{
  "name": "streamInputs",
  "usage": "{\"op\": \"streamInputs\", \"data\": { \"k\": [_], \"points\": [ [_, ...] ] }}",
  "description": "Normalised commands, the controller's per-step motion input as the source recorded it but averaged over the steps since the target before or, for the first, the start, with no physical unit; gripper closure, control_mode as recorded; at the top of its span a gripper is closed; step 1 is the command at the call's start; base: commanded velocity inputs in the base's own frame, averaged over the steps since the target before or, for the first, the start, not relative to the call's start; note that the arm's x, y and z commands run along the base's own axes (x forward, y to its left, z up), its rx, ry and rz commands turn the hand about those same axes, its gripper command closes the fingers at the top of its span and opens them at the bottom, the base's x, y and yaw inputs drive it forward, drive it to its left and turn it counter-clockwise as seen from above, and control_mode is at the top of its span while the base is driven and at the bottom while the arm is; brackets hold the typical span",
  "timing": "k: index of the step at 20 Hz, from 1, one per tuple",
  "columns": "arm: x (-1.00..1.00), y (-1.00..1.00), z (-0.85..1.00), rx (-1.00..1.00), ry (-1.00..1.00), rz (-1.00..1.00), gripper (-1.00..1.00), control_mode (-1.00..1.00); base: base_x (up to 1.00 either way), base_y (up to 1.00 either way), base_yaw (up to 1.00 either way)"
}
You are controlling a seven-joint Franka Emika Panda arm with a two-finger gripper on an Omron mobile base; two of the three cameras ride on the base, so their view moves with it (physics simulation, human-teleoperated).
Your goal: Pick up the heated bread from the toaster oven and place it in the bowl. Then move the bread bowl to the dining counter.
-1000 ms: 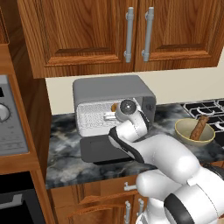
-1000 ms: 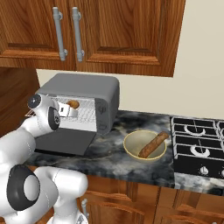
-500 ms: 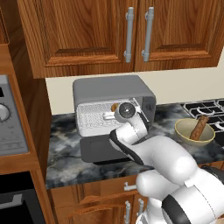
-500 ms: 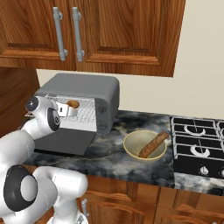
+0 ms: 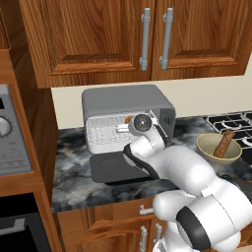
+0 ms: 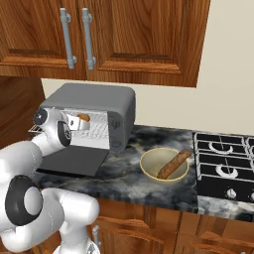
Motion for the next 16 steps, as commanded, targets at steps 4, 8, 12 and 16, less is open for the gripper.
{"op": "streamInputs", "data": {
  "k": [4,8,12,16],
  "points": [
    [0.42,0.00,0.00,0.00,0.00,0.00,-1.00,-1.00,0.00,0.00,0.00],
    [0.09,0.00,0.00,0.00,0.00,0.00,-1.00,-1.00,0.00,0.00,0.00],
    [0.00,0.00,-0.10,0.00,0.00,0.00,-1.00,-1.00,0.00,0.00,0.00],
    [0.09,0.00,-0.05,0.00,0.00,0.00,-1.00,-1.00,0.00,0.00,0.00]
  ]
}}
